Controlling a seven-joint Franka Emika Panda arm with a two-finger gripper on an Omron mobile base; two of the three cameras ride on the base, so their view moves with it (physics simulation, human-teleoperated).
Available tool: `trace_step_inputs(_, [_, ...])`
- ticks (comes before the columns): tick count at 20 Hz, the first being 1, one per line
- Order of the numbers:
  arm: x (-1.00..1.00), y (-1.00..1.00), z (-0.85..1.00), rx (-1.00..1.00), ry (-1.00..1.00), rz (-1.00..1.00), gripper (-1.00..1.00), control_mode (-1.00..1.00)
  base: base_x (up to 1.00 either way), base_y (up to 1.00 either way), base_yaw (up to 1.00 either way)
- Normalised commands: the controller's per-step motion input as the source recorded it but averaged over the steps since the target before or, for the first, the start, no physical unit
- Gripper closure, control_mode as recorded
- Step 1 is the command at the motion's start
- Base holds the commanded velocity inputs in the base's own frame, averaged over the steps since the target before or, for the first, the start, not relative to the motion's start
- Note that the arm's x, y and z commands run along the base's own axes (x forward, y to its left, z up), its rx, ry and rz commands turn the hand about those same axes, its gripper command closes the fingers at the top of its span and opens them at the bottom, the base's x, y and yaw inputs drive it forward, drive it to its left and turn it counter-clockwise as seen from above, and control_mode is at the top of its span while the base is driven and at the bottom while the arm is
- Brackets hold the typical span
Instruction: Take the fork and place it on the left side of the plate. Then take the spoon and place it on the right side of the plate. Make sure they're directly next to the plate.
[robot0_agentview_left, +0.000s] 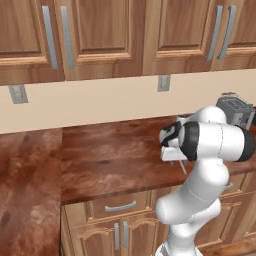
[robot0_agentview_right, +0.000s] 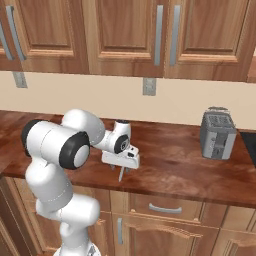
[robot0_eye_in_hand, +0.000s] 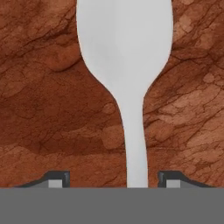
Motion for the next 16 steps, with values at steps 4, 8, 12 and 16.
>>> trace_step_inputs(4, [0.13,0.11,-0.31,0.0,0.0,0.0,1.0,-1.0,0.0,0.0,0.0])
trace_step_inputs(8, [0.03,0.15,-0.31,0.0,0.0,0.0,1.0,-1.0,0.0,0.0,0.0])
trace_step_inputs(12, [0.0,0.25,-0.24,0.0,-0.04,0.0,1.0,-1.0,0.0,0.0,0.0])
trace_step_inputs(16, [0.0,0.24,-0.1,0.0,-0.07,0.0,1.0,-1.0,0.0,0.0,0.0])
